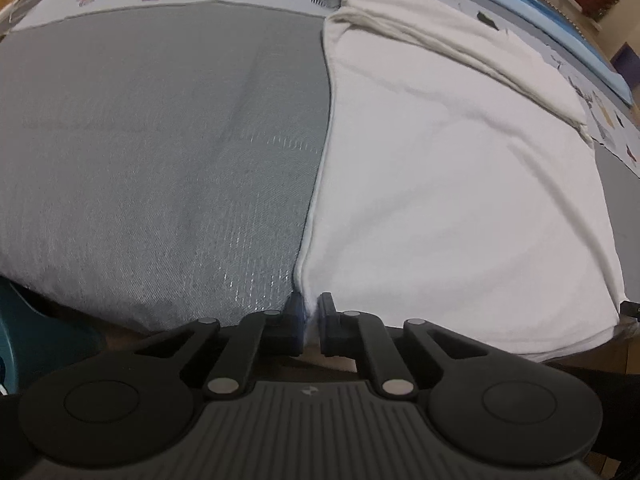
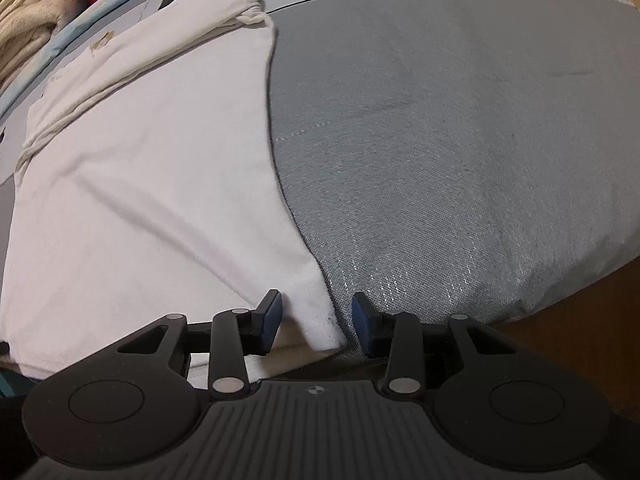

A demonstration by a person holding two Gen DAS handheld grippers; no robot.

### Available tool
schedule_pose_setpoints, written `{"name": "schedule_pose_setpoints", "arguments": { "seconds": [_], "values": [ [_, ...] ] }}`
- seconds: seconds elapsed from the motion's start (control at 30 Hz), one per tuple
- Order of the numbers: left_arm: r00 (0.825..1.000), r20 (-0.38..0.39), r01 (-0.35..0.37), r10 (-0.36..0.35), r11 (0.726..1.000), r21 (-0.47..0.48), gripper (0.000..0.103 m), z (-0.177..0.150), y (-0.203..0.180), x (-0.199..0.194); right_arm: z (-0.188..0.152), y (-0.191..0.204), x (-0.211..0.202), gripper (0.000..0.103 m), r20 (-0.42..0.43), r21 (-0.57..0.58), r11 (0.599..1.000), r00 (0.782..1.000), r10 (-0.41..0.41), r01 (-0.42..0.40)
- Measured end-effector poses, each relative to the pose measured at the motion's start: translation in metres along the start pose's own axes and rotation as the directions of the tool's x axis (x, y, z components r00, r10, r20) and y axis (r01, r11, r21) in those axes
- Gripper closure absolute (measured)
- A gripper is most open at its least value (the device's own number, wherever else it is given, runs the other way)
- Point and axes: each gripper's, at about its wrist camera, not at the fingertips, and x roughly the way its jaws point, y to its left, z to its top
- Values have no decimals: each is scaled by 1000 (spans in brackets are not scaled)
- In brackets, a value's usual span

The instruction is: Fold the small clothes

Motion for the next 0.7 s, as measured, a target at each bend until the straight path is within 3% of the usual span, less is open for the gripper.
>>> {"name": "schedule_pose_setpoints", "arguments": {
  "seconds": [0.03, 0.2, 0.27, 0.37, 0.43, 0.47, 0.5, 0.53, 0.7],
  "values": [
    [1000, 2, 3, -3, 1000, -5, 95, 0, 0, -1, -1, 0, -1, 95, 1, -8, 1000, 1000, 16, -16],
    [999, -36, -4, 3, 999, -32, 86, -1, 3, 6, 0, 1, -5, 94, 7, -9, 999, 999, 37, -37],
    [999, -35, -11, 11, 1000, -14, 86, -2, -1, 6, -1, -1, -3, 83, -2, 1, 1000, 1000, 17, -17],
    [999, -33, -15, 15, 1000, 0, 87, -3, -4, 5, -3, 1, -3, 81, -2, -24, 1000, 1000, 2, -2],
    [1000, -21, -12, 12, 1000, 11, 93, -3, -6, 3, -4, 3, -3, 82, -4, -37, 999, 1000, 2, -2],
    [1000, -9, -8, 8, 1000, 19, 94, -4, -7, 1, -5, 4, -4, 85, -5, -43, 999, 1000, 5, -5],
    [1000, 5, -7, 7, 1000, 30, 95, -4, -9, 0, -6, 4, -5, 95, -2, -46, 999, 1000, 13, -13],
    [1000, 22, -7, 6, 999, 40, 95, -3, -9, -4, -3, 6, -4, 95, 3, -47, 999, 1000, 23, -23],
    [993, 104, 41, -52, 994, 102, 96, 4, -17, -43, 3, 3, -41, 97, 157, -26, 997, 985, 74, -71]
  ]
}}
